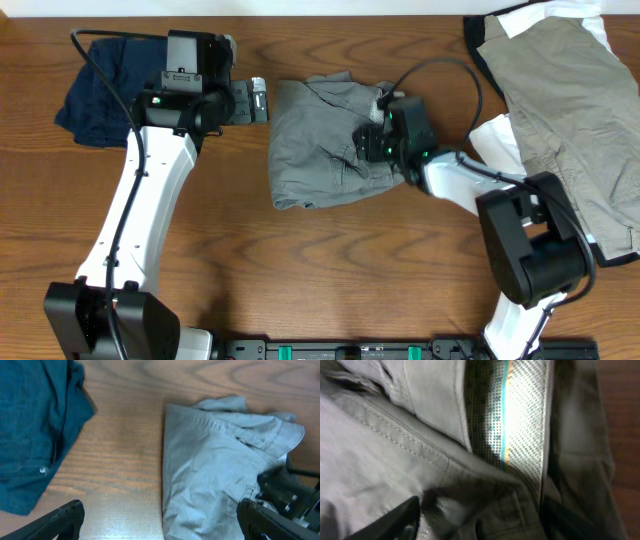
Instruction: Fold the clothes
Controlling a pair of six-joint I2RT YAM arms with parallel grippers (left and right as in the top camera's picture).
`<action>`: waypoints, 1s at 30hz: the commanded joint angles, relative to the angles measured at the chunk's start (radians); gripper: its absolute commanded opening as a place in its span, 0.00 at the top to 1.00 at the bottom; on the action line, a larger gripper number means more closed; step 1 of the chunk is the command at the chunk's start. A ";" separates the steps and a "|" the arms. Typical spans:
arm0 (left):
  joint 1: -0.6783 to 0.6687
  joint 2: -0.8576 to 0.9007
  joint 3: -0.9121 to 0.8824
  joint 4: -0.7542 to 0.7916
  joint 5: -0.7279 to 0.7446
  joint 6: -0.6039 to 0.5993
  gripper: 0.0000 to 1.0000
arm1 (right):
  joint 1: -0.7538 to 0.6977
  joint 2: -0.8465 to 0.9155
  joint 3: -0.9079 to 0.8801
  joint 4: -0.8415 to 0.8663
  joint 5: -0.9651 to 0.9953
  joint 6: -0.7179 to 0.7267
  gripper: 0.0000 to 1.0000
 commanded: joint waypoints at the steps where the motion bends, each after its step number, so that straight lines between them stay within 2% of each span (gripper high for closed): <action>1: -0.008 0.010 -0.004 -0.019 0.000 -0.016 0.02 | -0.054 -0.116 0.103 -0.093 -0.002 0.004 0.19; 5: -0.047 0.011 -0.005 -0.055 0.051 -0.016 0.02 | -0.132 -0.210 0.172 -0.241 -0.002 -0.028 0.13; 10: -0.113 0.044 -0.008 -0.162 0.051 0.000 0.01 | -0.201 -0.268 0.186 -0.359 -0.002 -0.095 0.12; 18: -0.195 0.183 -0.071 -0.212 0.050 0.036 0.02 | -0.237 -0.269 0.185 -0.445 -0.001 -0.116 0.09; 22: -0.206 0.248 -0.071 -0.231 0.051 0.065 0.09 | -0.238 -0.269 0.185 -0.443 -0.001 -0.116 0.08; 27: -0.206 0.323 -0.080 -0.233 0.047 0.079 0.29 | -0.238 -0.269 0.185 -0.444 0.000 -0.116 0.08; 30: -0.205 0.377 -0.091 -0.210 0.037 0.078 0.31 | -0.238 -0.269 0.185 -0.443 0.004 -0.116 0.08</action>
